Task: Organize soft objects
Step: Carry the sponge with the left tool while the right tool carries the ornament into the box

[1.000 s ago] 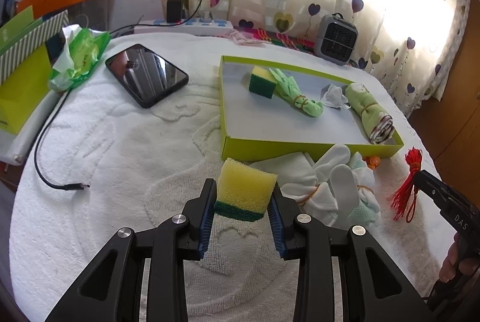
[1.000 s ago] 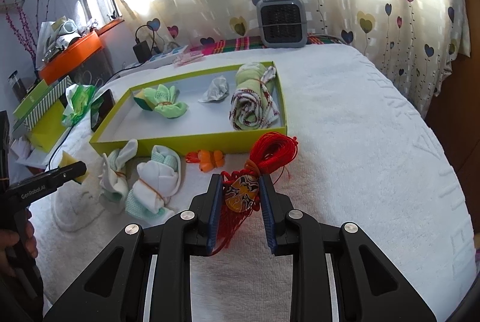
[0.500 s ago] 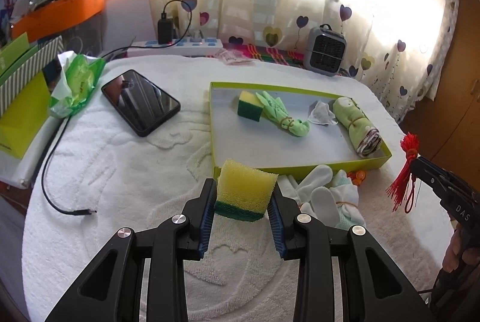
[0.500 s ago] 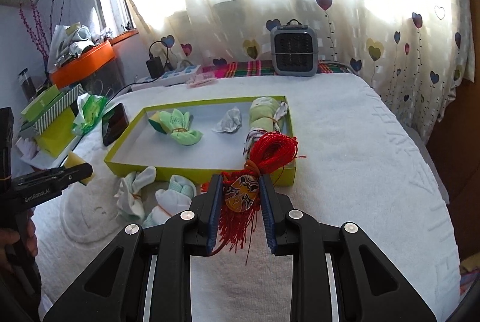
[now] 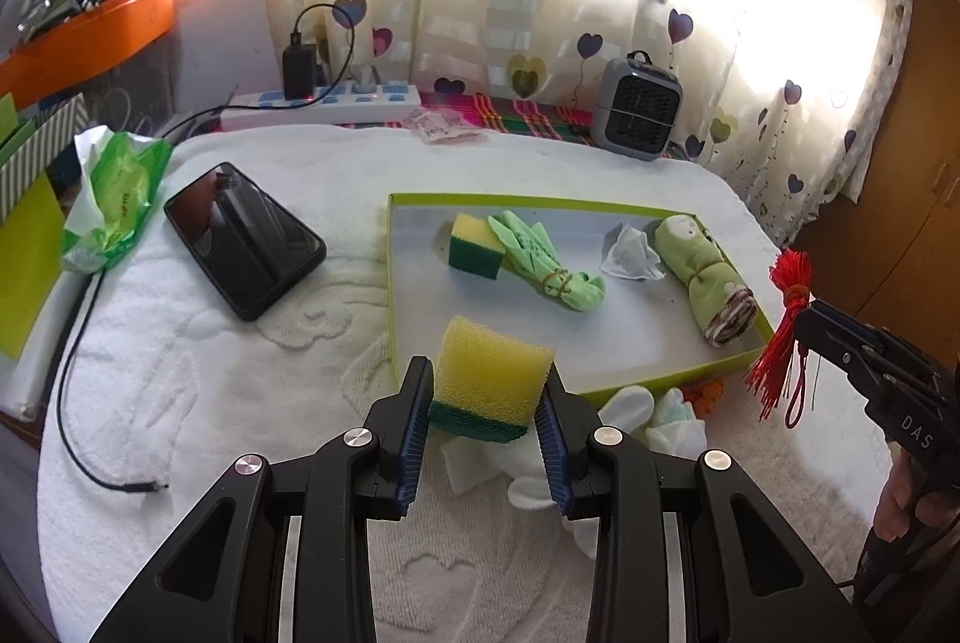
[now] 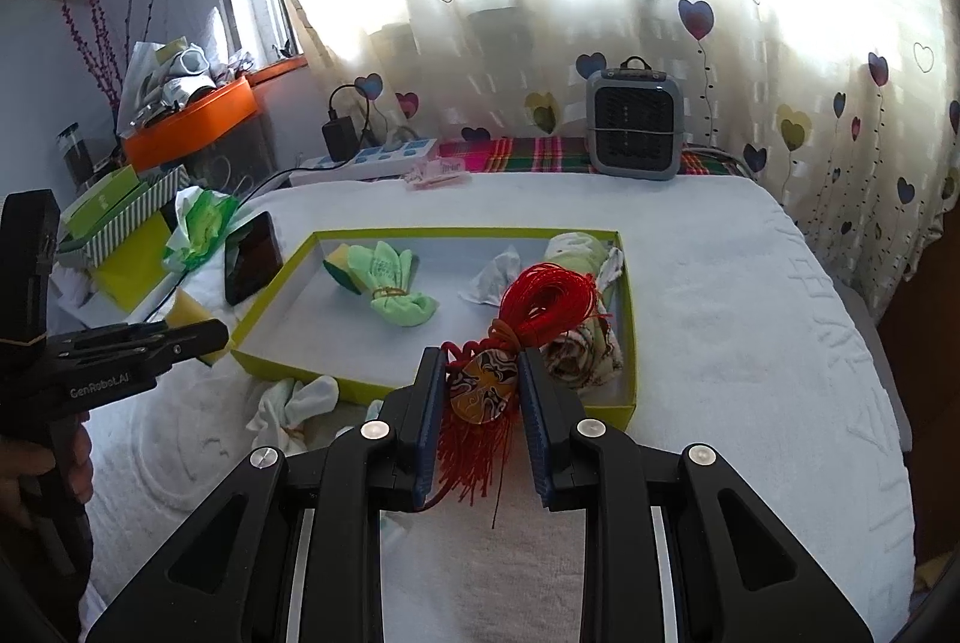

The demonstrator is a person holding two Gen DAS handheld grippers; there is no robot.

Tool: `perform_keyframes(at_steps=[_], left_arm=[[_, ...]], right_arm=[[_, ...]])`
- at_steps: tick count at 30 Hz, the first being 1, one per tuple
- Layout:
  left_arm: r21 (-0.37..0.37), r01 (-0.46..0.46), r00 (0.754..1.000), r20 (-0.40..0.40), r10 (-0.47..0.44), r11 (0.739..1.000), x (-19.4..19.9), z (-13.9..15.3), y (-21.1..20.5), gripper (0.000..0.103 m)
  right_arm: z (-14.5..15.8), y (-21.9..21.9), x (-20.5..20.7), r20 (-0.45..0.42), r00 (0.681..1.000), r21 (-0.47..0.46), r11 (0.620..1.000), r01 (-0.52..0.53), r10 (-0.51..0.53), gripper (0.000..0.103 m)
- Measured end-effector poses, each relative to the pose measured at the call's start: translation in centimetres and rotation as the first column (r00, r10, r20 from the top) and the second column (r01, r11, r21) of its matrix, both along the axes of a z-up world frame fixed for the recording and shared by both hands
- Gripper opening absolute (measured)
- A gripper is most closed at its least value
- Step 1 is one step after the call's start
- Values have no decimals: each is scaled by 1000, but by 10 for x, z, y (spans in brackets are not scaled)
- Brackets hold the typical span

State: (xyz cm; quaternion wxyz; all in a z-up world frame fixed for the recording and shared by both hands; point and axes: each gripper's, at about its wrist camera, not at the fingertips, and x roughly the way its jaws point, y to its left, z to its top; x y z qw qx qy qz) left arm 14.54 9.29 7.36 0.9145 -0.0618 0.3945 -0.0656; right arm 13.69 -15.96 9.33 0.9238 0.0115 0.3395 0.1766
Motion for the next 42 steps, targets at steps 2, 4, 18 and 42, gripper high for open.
perform_keyframes(at_steps=[2,4,18,42], left_arm=[[0,8,1000,1,-8,1000,6,1,-1,32],[3,13,1000,-9,-13,1000,14,0,-3,32],[17,29,998,-57,-28,999,65,-15,-8,32],[59,31,993,-114,-24,998,98,-43,-15,32]], right_arm=[[2,2,5,6,1000,-11,1000,-7,7,26],[3,4,12,6,1000,-17,1000,-12,12,26],[-11,26,61,-46,996,-32,996,-80,78,26],[-45,62,96,-118,979,-119,976,-182,169,26]])
